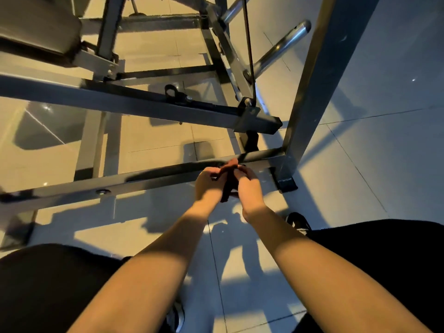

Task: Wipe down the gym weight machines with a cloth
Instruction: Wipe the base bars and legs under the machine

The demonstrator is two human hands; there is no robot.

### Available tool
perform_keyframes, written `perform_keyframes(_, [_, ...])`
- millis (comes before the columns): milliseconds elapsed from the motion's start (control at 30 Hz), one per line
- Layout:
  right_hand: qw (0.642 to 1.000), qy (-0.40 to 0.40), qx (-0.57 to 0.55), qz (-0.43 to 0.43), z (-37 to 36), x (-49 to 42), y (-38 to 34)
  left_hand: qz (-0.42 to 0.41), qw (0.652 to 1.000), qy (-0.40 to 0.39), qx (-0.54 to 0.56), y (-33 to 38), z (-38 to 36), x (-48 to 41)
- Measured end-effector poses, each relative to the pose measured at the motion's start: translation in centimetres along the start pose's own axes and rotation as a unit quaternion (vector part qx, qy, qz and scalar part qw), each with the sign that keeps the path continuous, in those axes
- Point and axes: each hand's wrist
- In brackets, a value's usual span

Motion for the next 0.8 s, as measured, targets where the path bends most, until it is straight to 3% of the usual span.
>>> perform_keyframes(167, [0.999, -0.006, 0.033, 0.028, -0.5, 2.4, 1.9, 0.04, 0.983, 0.094, 0.152, 0.6, 1.2, 3.5])
perform_keyframes(367, [0.998, 0.035, 0.03, 0.032, 0.2, 2.6, 1.3, 0.035, 0.984, 0.042, 0.169, 0.6, 2.9, 4.5])
perform_keyframes(600, [1.0, 0.01, -0.002, 0.026, 1.3, 3.4, 1.1, 0.024, 0.979, 0.041, 0.197, 0.6, 2.7, 5.6])
perform_keyframes(700, [0.998, -0.033, 0.002, 0.056, 2.7, 4.0, 0.7, 0.01, 0.981, 0.037, 0.189, 1.7, 1.9, 5.3])
perform_keyframes(800, [0.989, -0.033, 0.083, 0.118, 4.9, 4.0, 0.3, -0.015, 0.987, 0.024, 0.161, 3.1, 0.9, 4.7])
Point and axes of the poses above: each hand's wrist, its own x-axis away from the middle knuckle, its own z-axis out of the back of the hand, y = z × x, and after that the axes turned 14 degrees about -z, right-handed
